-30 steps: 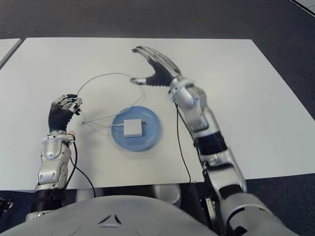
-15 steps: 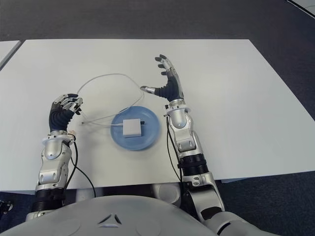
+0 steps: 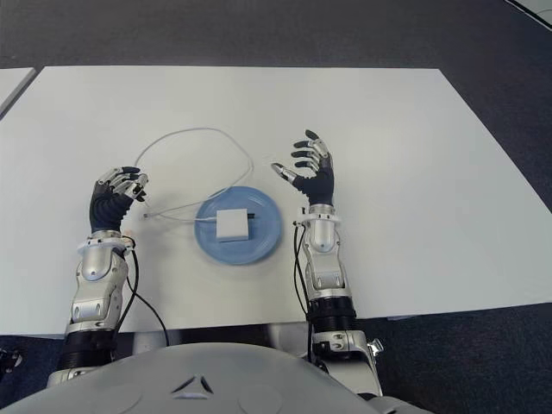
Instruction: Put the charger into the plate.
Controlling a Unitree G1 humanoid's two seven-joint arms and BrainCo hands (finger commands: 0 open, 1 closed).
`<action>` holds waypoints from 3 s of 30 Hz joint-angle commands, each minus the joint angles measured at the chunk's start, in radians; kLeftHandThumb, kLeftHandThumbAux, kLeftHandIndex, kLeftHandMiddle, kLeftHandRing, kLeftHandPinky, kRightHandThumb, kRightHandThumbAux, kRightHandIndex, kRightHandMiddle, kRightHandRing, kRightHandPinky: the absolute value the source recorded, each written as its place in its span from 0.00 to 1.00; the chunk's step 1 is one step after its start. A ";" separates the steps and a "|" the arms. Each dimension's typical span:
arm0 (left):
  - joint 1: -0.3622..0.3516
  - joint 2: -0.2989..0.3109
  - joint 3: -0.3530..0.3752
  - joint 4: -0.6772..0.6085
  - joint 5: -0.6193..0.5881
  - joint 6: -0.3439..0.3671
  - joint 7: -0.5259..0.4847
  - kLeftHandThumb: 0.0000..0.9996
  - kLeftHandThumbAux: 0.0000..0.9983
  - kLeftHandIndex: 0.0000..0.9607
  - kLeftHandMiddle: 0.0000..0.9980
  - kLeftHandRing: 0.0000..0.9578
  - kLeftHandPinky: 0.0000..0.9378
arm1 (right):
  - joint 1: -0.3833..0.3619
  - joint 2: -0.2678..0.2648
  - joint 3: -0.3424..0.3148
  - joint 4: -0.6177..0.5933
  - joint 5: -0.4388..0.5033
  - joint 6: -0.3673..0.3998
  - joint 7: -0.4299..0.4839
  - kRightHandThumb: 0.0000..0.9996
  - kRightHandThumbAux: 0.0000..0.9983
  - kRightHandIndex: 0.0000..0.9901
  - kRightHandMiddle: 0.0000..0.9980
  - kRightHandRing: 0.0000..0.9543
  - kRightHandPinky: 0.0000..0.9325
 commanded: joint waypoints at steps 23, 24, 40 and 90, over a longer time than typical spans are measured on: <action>-0.021 0.001 -0.008 0.061 -0.005 -0.017 -0.012 0.84 0.68 0.43 0.50 0.65 0.64 | 0.162 -0.003 0.001 0.119 -0.004 -0.105 -0.039 0.70 0.73 0.43 0.56 0.61 0.63; -0.022 0.001 -0.008 0.062 -0.005 -0.017 -0.011 0.84 0.68 0.43 0.50 0.64 0.64 | 0.162 -0.003 0.001 0.119 -0.004 -0.102 -0.039 0.70 0.73 0.43 0.56 0.61 0.63; -0.026 -0.004 -0.012 0.067 -0.010 -0.014 -0.015 0.83 0.68 0.42 0.50 0.65 0.65 | 0.173 0.012 0.004 0.123 0.000 -0.044 -0.052 0.71 0.73 0.43 0.59 0.63 0.64; -0.059 0.021 -0.029 0.163 0.029 -0.006 -0.015 0.84 0.68 0.43 0.49 0.63 0.62 | 0.094 0.012 -0.037 0.270 0.023 -0.044 -0.112 0.71 0.73 0.43 0.58 0.60 0.62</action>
